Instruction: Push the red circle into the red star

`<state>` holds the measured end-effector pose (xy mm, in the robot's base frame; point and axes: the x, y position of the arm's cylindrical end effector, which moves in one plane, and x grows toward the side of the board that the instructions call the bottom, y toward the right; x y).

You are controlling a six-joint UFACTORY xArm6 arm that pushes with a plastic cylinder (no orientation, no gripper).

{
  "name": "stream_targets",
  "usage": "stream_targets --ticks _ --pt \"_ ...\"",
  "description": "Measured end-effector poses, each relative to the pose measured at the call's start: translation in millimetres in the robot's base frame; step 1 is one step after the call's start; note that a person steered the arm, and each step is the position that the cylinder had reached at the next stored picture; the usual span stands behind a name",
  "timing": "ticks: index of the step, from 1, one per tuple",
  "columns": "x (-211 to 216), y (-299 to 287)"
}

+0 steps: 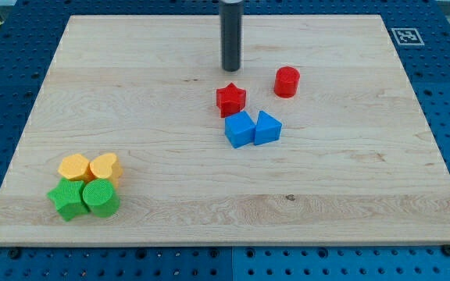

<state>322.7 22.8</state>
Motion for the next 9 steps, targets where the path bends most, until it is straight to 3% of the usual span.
stream_targets --ticks 2,4,7,9 --pt "-21.8 53.6" --pt "-21.8 64.0" --pt "18.6 79.4" --pt "20.5 79.4"
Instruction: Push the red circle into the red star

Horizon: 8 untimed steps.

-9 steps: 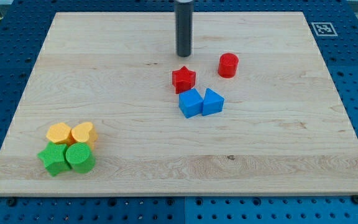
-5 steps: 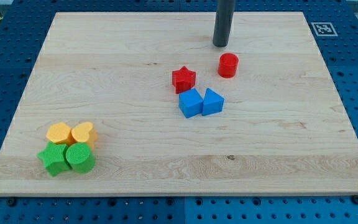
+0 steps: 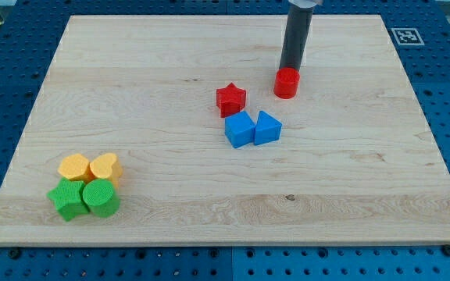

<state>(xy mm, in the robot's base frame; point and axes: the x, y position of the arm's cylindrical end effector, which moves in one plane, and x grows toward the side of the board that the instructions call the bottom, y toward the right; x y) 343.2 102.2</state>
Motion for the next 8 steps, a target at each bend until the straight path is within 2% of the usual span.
stream_targets --ticks 2,3,4,6,8 --pt "4.5 0.0" --pt "24.7 0.0" --pt "26.7 0.0" --pt "26.7 25.6" --pt "49.1 29.6"
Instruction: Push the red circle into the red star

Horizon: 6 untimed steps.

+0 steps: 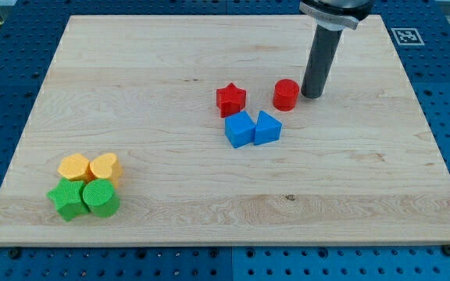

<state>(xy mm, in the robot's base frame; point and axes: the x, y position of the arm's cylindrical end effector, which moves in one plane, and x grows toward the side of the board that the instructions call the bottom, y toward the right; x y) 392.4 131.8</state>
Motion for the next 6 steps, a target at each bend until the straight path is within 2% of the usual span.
stream_targets --ticks 6 --pt "-8.8 -49.5"
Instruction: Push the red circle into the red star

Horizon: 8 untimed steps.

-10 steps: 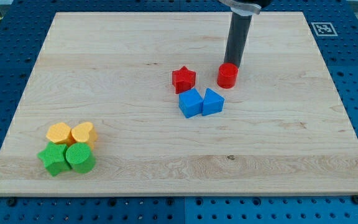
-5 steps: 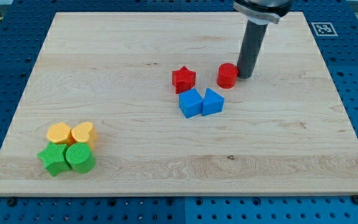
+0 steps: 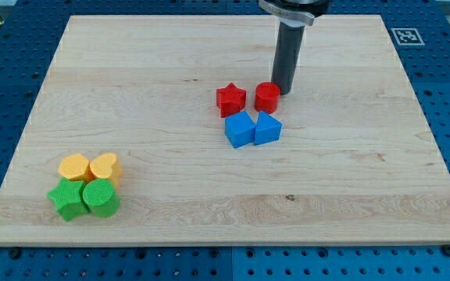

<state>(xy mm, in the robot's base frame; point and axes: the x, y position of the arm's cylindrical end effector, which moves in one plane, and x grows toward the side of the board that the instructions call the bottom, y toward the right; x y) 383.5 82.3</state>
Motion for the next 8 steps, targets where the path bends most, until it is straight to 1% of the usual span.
stream_targets --ticks 4,6,7,8 --pt "12.1 -7.0" --pt "12.1 -30.9" --pt "12.1 -30.9" --pt "-12.7 -28.3"
